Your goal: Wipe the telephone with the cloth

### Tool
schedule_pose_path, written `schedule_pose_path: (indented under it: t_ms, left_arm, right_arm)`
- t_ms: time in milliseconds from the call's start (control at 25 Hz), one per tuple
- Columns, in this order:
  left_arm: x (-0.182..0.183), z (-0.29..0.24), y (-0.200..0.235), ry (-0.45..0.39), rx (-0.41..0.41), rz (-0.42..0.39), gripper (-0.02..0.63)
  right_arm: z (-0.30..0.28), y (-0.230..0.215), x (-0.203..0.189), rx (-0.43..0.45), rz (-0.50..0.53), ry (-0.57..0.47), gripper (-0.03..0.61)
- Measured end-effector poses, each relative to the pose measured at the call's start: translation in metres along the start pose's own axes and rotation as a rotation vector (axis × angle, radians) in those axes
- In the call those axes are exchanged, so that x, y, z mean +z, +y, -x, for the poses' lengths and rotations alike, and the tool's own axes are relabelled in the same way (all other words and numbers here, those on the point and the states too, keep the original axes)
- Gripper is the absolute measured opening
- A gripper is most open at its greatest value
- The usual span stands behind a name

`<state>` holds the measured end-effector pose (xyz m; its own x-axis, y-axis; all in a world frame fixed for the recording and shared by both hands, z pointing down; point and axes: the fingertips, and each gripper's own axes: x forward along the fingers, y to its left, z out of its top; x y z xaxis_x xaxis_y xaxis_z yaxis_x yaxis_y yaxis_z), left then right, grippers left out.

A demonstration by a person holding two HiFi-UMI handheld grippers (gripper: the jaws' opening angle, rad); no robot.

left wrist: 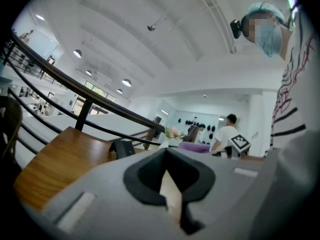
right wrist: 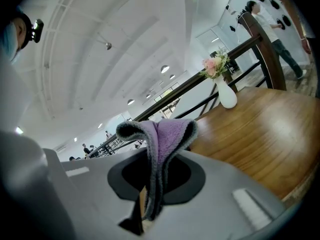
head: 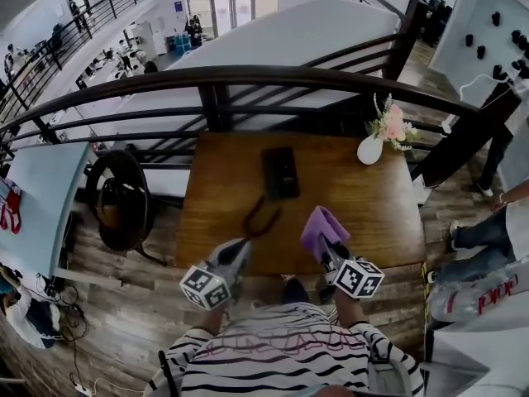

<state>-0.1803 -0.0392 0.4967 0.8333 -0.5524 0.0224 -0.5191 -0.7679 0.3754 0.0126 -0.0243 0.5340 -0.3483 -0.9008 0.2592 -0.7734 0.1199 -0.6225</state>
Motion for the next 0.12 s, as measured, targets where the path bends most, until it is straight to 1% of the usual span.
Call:
schedule_pose_path:
  t_ms: [120]
  left_arm:
    - [-0.0051,-0.0044,-0.0087,0.007,0.001,0.001,0.003]
  right_arm:
    - [0.0071,-0.0070,-0.0011,0.001,-0.007,0.006,0.037]
